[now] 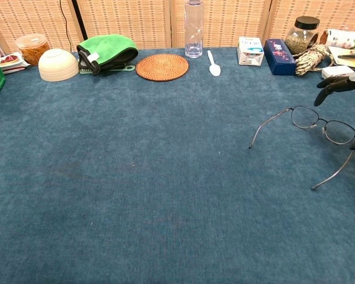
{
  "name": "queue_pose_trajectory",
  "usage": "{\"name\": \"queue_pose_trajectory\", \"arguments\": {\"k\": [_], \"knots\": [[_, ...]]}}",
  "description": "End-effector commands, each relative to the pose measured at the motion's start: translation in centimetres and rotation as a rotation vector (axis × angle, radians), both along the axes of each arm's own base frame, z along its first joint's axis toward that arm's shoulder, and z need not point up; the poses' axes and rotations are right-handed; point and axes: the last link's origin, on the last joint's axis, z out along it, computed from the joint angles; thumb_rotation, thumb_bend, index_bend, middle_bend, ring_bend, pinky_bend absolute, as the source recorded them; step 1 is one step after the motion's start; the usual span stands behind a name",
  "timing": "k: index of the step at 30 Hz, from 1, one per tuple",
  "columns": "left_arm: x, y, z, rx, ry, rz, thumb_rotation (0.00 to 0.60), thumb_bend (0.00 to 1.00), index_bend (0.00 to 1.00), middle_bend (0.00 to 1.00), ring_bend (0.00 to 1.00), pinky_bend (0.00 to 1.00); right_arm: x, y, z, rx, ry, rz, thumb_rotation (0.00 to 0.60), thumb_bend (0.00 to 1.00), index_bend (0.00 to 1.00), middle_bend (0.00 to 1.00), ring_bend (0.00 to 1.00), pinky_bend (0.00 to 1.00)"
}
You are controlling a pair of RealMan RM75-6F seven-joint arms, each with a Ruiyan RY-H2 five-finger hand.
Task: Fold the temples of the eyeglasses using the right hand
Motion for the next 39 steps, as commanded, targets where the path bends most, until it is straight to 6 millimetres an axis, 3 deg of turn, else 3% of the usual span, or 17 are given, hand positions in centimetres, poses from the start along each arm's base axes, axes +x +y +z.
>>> {"name": "queue_pose_trajectory", "arguments": {"k": [1, 15, 29, 39], "knots": [[0.1, 0.1, -0.1, -0.004, 0.001, -0.003, 0.36, 0.28, 0.12, 0.02, 0.04, 0.0, -0.6, -0.1, 0.1, 0.016, 0.034, -0.019, 0.6, 0.09, 0.18, 0.0, 0.0, 0.0], [-0.2, 0.2, -0.2, -0.005, 0.002, 0.005, 0.36, 0.28, 0.12, 0.02, 0.04, 0.0, -0.9, -0.8, -0.4, 0.046, 0.082, -0.061, 0.6, 0.09, 0.16, 0.0, 0.0, 0.0], [-0.6, 0.2, 0.0, -0.001, 0.002, 0.014, 0.36, 0.28, 0.12, 0.02, 0.04, 0.0, -0.6, -1.6, -1.3, 0.057, 0.116, -0.082, 0.6, 0.09, 0.21, 0.0, 0.0, 0.0], [-1.0, -0.1, 0.3, 0.006, 0.005, 0.029, 0.36, 0.28, 0.12, 0.02, 0.04, 0.0, 0.0, -2.2, -2.3, 0.062, 0.126, -0.075, 0.6, 0.09, 0.3, 0.0, 0.0, 0.0]]}}
